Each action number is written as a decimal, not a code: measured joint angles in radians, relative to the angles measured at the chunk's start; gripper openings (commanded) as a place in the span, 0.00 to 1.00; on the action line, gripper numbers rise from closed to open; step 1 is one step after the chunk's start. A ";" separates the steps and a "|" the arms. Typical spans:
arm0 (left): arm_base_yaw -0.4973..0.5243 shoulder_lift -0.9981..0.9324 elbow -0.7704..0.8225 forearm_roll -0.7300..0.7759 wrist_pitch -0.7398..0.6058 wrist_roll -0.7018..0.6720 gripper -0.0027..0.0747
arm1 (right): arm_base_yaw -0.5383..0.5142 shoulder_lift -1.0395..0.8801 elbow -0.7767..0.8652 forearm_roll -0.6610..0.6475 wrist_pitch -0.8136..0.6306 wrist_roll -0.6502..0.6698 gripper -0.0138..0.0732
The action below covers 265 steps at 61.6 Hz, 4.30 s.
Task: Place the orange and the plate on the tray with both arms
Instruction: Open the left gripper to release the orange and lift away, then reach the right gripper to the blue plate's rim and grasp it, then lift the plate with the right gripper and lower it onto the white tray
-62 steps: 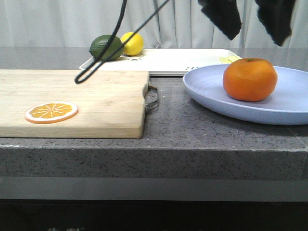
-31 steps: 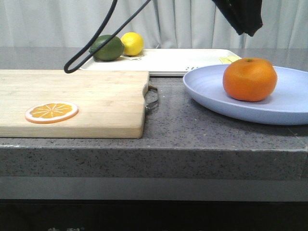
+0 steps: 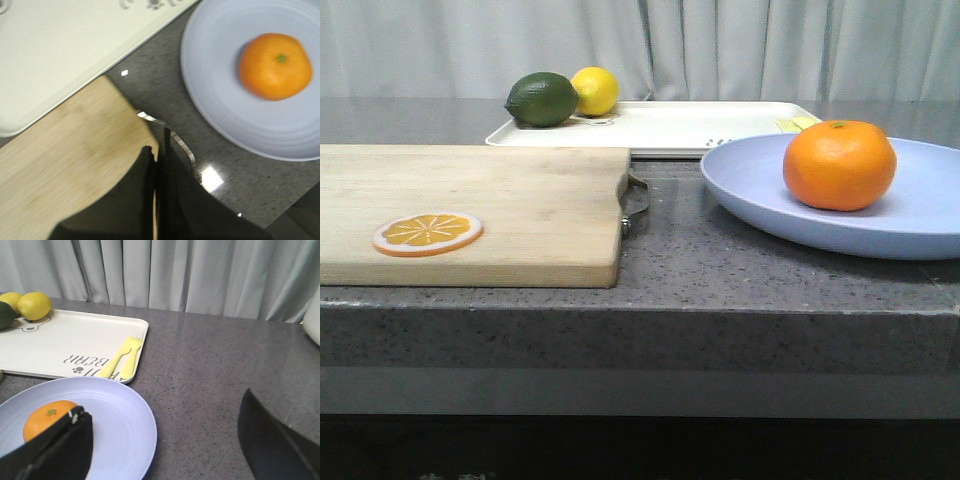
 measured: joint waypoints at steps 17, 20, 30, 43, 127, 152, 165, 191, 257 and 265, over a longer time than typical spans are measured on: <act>0.226 -0.302 0.357 0.000 -0.103 -0.033 0.01 | 0.000 0.000 0.000 0.000 0.000 0.000 0.85; 0.251 -0.368 0.436 0.000 -0.147 -0.040 0.01 | 0.000 0.000 0.000 0.000 0.000 0.000 0.85; 0.324 -0.604 0.696 0.000 -0.290 -0.051 0.01 | 0.000 0.000 0.000 0.000 0.000 0.000 0.85; 0.355 -0.943 1.018 0.000 -0.443 -0.054 0.01 | 0.000 0.000 0.000 0.000 0.000 0.000 0.85; 0.357 -1.723 1.514 -0.009 -0.638 -0.060 0.01 | 0.000 0.102 -0.091 0.000 0.142 0.016 0.85; 0.357 -1.723 1.514 -0.009 -0.638 -0.060 0.01 | -0.076 0.547 -0.375 0.008 0.328 0.112 0.85; 0.357 -1.723 1.514 -0.009 -0.638 -0.060 0.01 | -0.155 0.746 -0.455 0.075 0.371 0.062 0.85; 0.357 -1.723 1.515 -0.009 -0.638 -0.060 0.01 | -0.216 1.067 -0.583 0.474 0.521 -0.350 0.85; 0.357 -1.723 1.515 -0.009 -0.638 -0.060 0.01 | -0.243 1.161 -0.659 0.641 0.686 -0.380 0.02; 0.357 -1.723 1.515 -0.009 -0.638 -0.060 0.01 | -0.257 1.167 -0.758 0.653 0.745 -0.366 0.03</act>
